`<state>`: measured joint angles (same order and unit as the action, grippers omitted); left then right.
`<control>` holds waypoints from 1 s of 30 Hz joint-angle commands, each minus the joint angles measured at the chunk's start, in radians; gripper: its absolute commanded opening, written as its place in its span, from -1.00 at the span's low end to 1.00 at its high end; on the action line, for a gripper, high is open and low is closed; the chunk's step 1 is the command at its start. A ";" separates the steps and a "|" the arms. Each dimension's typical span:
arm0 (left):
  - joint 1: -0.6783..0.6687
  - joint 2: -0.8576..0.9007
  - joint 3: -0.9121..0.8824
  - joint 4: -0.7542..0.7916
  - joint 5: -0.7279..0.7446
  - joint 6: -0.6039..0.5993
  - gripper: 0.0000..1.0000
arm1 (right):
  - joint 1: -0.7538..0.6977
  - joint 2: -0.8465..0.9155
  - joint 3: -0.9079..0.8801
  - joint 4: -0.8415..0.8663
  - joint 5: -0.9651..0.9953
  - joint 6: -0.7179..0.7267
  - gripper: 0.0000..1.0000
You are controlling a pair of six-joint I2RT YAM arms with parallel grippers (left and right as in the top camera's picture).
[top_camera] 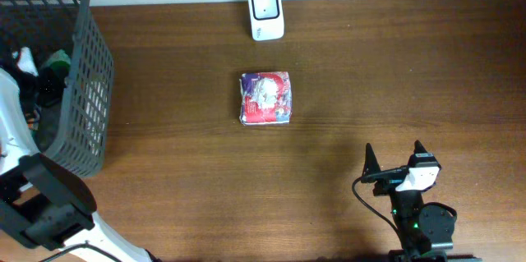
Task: Scan the item barcode
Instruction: 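Reach the left gripper into the basket and grasp the white tube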
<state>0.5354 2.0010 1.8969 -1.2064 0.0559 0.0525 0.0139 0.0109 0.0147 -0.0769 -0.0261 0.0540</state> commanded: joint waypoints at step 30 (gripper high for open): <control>0.009 0.203 0.027 0.061 0.182 0.063 -0.99 | 0.006 -0.007 -0.009 -0.001 0.005 0.006 0.97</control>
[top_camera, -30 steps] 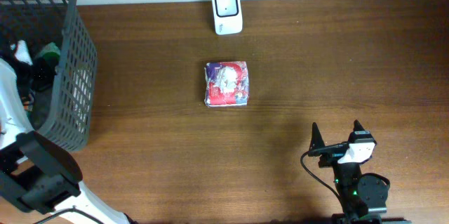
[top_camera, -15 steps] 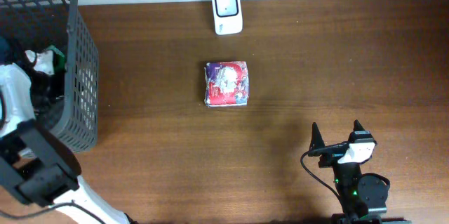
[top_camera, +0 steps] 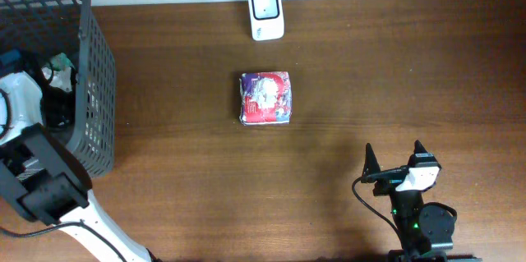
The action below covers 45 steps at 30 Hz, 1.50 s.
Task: Scan the item barcode
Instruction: 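Reach the left gripper into the basket and grasp the white tube, then carry the white tube to the scanner and place it right of the pack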
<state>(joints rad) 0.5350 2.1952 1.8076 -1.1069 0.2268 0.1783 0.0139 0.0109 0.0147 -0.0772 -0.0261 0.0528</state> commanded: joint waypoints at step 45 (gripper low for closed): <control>-0.353 -0.096 1.080 -0.496 0.561 -0.196 -1.00 | 0.006 -0.007 -0.009 0.000 0.005 0.008 0.97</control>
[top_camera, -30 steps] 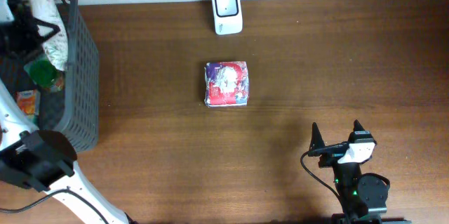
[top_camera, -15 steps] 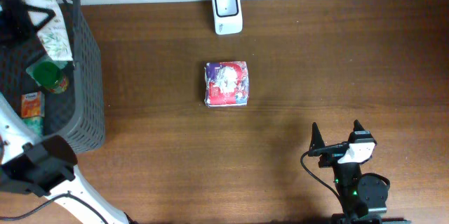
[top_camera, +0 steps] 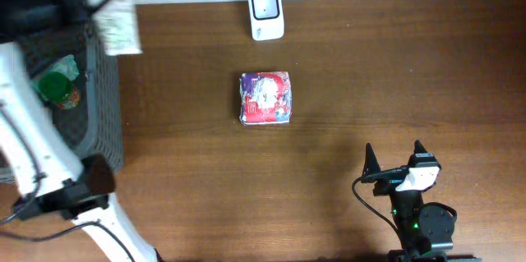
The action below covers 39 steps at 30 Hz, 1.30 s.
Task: Scan the item barcode
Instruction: 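Carry the white tube to the scanner and place it right of the pack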
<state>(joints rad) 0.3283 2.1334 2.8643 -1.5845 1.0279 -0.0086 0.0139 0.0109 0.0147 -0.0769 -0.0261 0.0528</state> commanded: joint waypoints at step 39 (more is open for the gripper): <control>-1.072 0.526 0.007 -0.089 -1.182 -0.602 -1.00 | 0.006 -0.007 -0.009 -0.001 0.005 0.008 0.97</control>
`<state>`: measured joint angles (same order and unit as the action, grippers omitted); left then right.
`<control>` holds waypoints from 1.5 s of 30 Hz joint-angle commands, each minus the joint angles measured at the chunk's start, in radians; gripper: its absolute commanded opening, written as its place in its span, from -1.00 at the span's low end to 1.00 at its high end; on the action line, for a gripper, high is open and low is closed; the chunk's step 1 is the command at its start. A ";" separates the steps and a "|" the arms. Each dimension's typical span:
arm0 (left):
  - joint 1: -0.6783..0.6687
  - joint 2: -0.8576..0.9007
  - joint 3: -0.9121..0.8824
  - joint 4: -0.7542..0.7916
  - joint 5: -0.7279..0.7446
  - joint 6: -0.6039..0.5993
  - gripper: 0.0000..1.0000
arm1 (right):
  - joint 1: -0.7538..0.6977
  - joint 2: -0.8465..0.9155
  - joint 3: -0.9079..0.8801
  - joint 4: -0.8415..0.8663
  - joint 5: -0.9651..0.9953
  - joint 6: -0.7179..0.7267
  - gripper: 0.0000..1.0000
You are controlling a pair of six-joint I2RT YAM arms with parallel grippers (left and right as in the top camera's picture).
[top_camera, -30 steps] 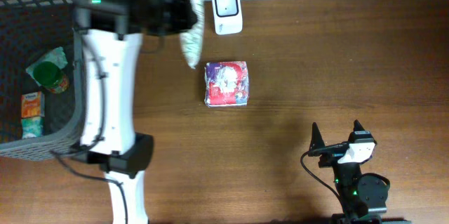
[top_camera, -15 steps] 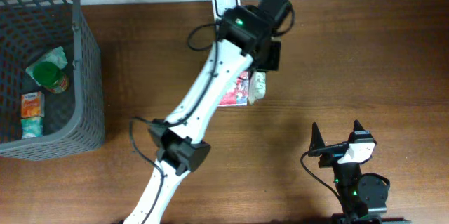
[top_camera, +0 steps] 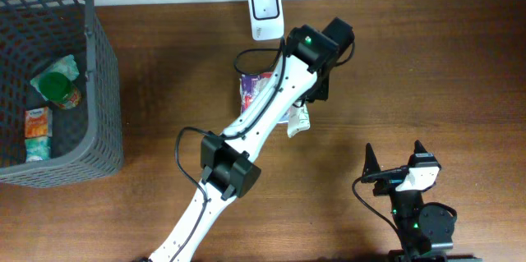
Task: Scan the item barcode
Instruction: 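Carry the white tube to the scanner and place it right of the pack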
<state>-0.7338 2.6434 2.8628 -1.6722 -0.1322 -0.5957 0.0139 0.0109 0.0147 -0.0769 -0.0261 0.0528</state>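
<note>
The white barcode scanner (top_camera: 265, 3) stands at the table's far edge. My left arm reaches across the middle of the table, and its gripper (top_camera: 306, 104) sits just right of the scanner's line, shut on a small pale packet (top_camera: 297, 122) that hangs from it. A red and white packet (top_camera: 256, 91) lies on the table, partly covered by that arm. Near the front edge my right gripper (top_camera: 394, 157) points away from me, open, with nothing between its fingers.
A dark mesh basket (top_camera: 105, 89) stands at the far left. Inside it lie a green-lidded item (top_camera: 56, 85) and a small orange packet (top_camera: 37, 122). The table's back edge runs just behind the scanner.
My left gripper was above the basket's right rim with the pale packet. It is now over the table's middle, near the red and white packet and the scanner, still holding it. The right arm has not moved.
My left arm was down in the basket at first, then still in it a second later. Then its gripper was up above the basket rim with a pale packet. Now the packet hangs near the scanner. The red and white packet stayed in place.
</note>
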 commanded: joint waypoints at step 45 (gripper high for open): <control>0.051 -0.131 0.275 0.105 -0.024 0.052 0.99 | 0.006 -0.007 -0.009 -0.001 0.005 0.008 0.97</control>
<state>-0.7235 2.6534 3.1142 -1.5478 -0.1978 -0.5606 0.0139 0.0109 0.0147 -0.0769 -0.0261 0.0532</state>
